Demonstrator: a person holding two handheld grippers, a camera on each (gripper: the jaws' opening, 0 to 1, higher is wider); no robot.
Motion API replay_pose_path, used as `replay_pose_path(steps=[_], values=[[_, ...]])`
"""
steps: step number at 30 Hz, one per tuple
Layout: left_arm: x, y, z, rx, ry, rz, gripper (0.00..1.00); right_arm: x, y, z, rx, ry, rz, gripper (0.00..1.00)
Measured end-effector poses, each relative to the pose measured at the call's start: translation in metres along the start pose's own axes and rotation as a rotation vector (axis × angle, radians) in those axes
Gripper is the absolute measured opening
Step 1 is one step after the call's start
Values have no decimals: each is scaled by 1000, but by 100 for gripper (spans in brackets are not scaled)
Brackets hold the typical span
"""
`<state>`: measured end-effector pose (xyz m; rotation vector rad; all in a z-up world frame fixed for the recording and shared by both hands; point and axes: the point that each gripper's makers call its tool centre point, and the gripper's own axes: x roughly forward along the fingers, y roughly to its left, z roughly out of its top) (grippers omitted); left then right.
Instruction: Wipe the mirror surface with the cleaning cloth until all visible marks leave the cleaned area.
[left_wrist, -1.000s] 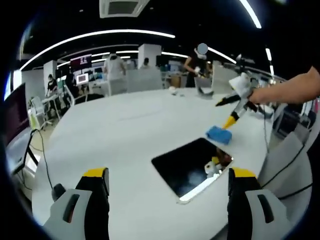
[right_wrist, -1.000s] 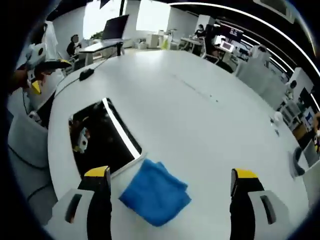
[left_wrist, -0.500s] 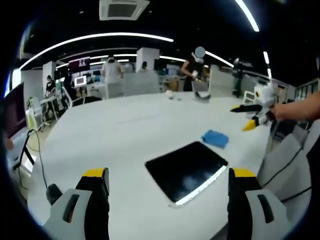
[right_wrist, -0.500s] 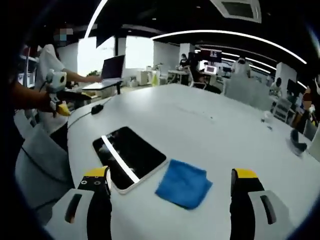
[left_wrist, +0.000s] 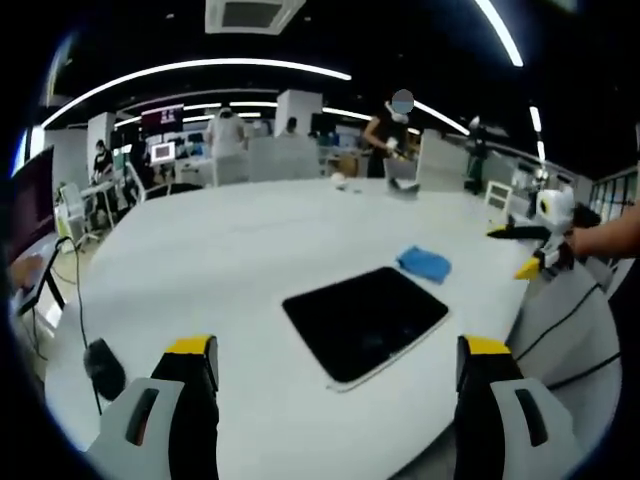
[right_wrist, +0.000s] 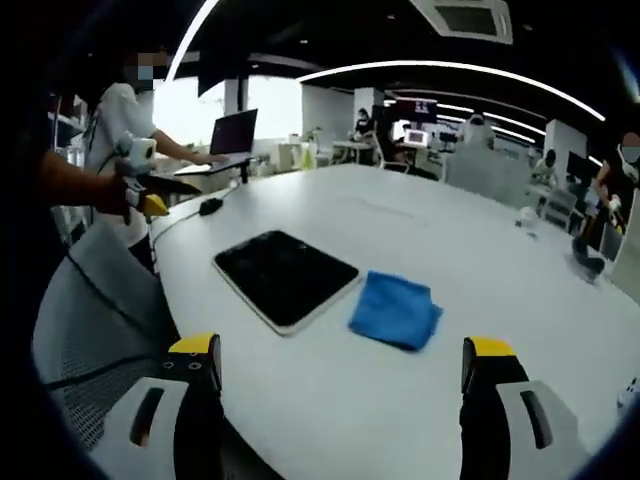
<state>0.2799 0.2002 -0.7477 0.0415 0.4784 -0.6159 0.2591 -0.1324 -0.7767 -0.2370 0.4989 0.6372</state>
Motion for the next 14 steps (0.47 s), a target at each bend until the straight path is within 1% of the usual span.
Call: replay_pose_path(steps=[2,5,10,13,14], values=[[0,-1,-1,4,4,2,99,-1,0,-2,14,-1,-4,100],[1,-2,-1,12,3,-3,99,-2,-9,0,42,-6,-24,100],[3,-5,1,25,4,-22,100,-1,-19,5,17,-10,-30,100],[3,-3,2,25,-1,-21,100,-2,-23,7,26,-13,-32,100],[3,-2,2,27,-2,-18,100,-2,-22,9,29,-27,-23,100]])
